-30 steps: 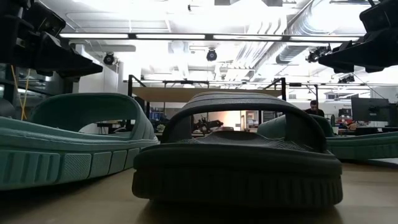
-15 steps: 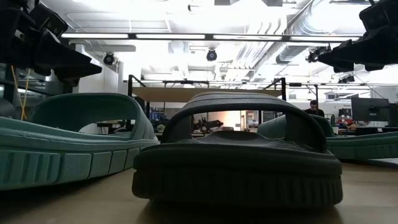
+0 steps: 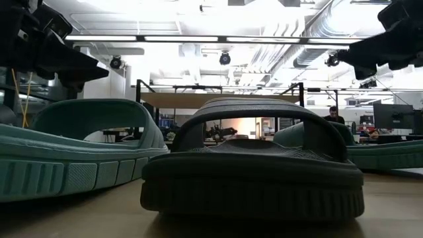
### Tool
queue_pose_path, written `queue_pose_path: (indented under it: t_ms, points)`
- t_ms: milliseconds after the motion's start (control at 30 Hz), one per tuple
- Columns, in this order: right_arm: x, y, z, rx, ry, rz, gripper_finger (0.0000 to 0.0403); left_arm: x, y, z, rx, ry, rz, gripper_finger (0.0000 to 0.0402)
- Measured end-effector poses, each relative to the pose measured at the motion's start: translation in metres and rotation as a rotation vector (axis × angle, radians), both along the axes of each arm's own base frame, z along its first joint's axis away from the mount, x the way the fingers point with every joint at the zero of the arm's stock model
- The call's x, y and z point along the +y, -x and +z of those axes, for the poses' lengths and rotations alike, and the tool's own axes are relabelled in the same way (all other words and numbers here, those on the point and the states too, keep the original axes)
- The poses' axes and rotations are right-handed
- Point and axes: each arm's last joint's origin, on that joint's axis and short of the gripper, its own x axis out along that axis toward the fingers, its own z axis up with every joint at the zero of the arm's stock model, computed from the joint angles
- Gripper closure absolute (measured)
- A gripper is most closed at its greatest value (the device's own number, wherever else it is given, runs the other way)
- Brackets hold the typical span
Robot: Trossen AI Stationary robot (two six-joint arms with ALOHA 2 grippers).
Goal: Pick and place slides into the shelf
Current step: Put the right green slide on the shelf
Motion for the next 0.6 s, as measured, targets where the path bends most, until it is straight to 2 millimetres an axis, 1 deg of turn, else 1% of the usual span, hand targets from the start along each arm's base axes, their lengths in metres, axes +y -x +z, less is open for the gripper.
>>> queue_pose_path:
  t_ms: [100, 233, 333, 467, 600]
  points:
    - [0.0, 0.0, 0.003, -0.032, -0.032, -0.001, 0.0246, 0.0, -0.001, 0.005, -0.057, 0.007, 0.013, 0.0224]
    - [0.0, 0.0, 0.004, -0.045, -0.03, -0.004, 0.0246, 0.0, -0.001, 0.013, -0.136, 0.02, 0.02, 0.0224]
    - [-0.001, 0.0, 0.005, -0.05, -0.06, -0.04, 0.0246, 0.0, -0.001, 0.018, -0.136, 0.013, 0.011, 0.0224]
    - [-0.002, 0.0, 0.005, -0.051, -0.081, -0.054, 0.0246, 0.0, 0.0, 0.034, -0.126, 0.004, 0.012, 0.0224]
    - [-0.002, 0.0, 0.006, -0.065, -0.087, -0.07, 0.0246, 0.001, 0.002, 0.053, -0.124, 0.042, 0.011, 0.0224]
